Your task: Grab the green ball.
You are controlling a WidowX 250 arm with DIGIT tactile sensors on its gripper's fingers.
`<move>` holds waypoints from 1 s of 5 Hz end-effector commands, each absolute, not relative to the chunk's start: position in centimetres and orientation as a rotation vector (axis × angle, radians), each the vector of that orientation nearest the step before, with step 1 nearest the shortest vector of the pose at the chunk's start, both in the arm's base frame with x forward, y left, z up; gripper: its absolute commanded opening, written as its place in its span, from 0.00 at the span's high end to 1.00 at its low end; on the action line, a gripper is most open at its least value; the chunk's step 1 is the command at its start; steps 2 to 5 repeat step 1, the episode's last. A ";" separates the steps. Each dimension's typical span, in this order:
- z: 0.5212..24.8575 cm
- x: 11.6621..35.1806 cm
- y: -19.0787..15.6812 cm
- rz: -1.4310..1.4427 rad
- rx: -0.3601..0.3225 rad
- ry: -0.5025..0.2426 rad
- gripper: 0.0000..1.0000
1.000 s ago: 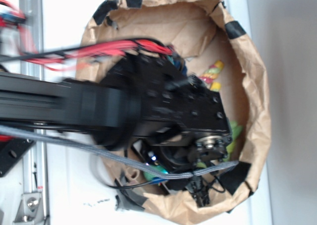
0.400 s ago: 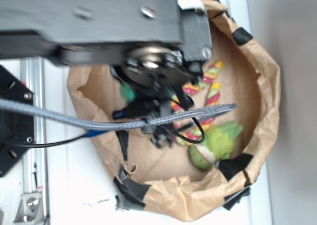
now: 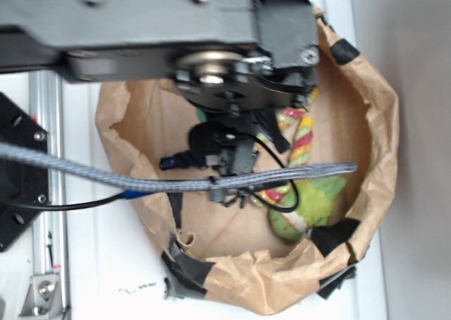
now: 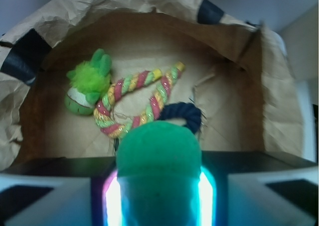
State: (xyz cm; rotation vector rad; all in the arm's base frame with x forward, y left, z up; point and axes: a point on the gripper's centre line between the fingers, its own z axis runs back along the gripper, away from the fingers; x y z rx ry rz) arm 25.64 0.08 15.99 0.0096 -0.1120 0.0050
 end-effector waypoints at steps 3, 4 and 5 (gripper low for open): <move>16.3 25.9 1.0 0.043 0.033 -0.139 1.00; 16.3 25.9 1.0 0.043 0.033 -0.139 1.00; 16.3 25.9 1.0 0.043 0.033 -0.139 1.00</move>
